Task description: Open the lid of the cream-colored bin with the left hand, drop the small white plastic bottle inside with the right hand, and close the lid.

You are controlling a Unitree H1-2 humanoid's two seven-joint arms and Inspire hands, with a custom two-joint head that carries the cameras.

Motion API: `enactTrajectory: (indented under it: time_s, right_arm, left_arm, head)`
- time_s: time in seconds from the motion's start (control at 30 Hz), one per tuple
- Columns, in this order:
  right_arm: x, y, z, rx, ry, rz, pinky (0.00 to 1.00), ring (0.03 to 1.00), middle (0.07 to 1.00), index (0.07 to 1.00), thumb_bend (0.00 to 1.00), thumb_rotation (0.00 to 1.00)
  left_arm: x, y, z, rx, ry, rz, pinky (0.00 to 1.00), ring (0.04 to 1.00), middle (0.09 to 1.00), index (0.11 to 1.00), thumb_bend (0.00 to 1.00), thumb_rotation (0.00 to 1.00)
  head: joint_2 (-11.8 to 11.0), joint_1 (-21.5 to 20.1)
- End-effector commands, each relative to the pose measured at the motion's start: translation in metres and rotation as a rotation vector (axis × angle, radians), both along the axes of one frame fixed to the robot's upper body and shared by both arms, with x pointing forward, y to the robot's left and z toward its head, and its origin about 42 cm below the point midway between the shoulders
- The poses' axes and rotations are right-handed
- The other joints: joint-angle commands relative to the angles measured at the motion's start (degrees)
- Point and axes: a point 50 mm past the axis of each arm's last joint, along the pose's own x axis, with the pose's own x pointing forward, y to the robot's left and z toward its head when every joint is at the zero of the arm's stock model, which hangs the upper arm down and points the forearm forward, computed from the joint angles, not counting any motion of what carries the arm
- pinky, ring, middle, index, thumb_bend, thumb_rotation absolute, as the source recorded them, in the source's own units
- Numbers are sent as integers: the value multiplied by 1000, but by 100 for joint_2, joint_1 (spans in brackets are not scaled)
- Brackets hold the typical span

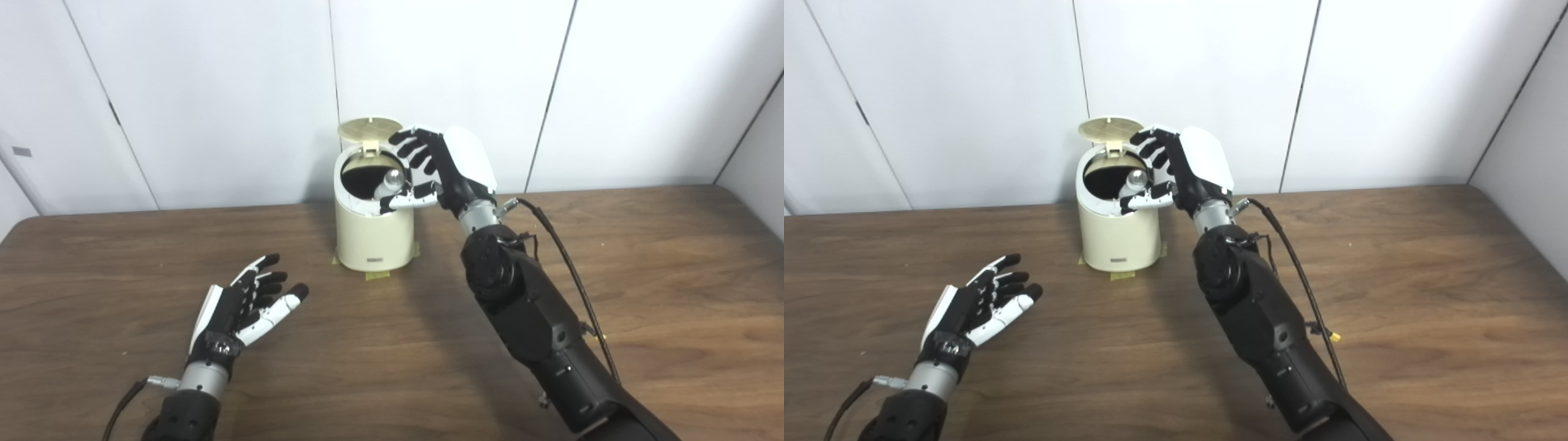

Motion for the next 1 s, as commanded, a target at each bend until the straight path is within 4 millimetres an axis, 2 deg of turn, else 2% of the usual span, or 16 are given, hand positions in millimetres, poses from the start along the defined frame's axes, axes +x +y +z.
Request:
enactTrajectory:
  time_s: [0.0, 0.13, 0.17, 0.2, 0.27, 0.37, 0.57, 0.83, 0.97]
  right_arm:
    - [3, 1, 30, 19, -84, 16, 449, 559, 616, 661, 1000, 132]
    - [1, -1, 29, 101, -103, 34, 448, 537, 577, 603, 936, 52]
    - [1, -2, 28, 136, -100, 39, 436, 514, 523, 561, 737, 27]
    - [0, -3, 28, 174, -93, 39, 424, 486, 488, 539, 613, 11]
    - [-2, -4, 28, 217, -84, 32, 416, 440, 490, 525, 544, 2]
    - [-3, -7, 27, 242, -81, 22, 415, 446, 498, 482, 523, 0]
    - [-6, -16, 25, 253, -94, 1, 420, 454, 500, 467, 521, 0]
    - [-19, -31, 10, 282, -66, -27, 412, 446, 495, 479, 522, 0]
    - [-29, -42, -1, 294, -50, -37, 393, 420, 483, 514, 519, 0]
  left_arm:
    - [3, -4, 13, -2, -65, -4, 802, 803, 813, 917, 827, 526]
    - [3, -4, 14, 13, -67, -4, 813, 808, 809, 913, 835, 542]
    - [4, -4, 13, 9, -68, -4, 814, 808, 809, 913, 838, 545]
    - [4, -4, 13, 4, -70, -5, 811, 805, 809, 912, 840, 540]
    - [3, -4, 12, 1, -72, -9, 792, 794, 804, 913, 834, 530]
    - [3, -4, 11, 4, -71, -13, 791, 788, 799, 914, 819, 520]
    - [4, -4, 11, 14, -66, -13, 807, 804, 810, 914, 832, 541]
    - [7, -6, 13, 2, -65, -11, 825, 810, 809, 907, 827, 541]
    - [11, -4, 16, -2, -71, -2, 798, 810, 813, 903, 778, 597]
  head:
    - [6, -3]
    - [28, -4]
    - [28, -4]
    - [28, -4]
    - [27, -9]
    - [27, -9]
    - [28, -27]
    - [16, 7]
    - [-2, 5]
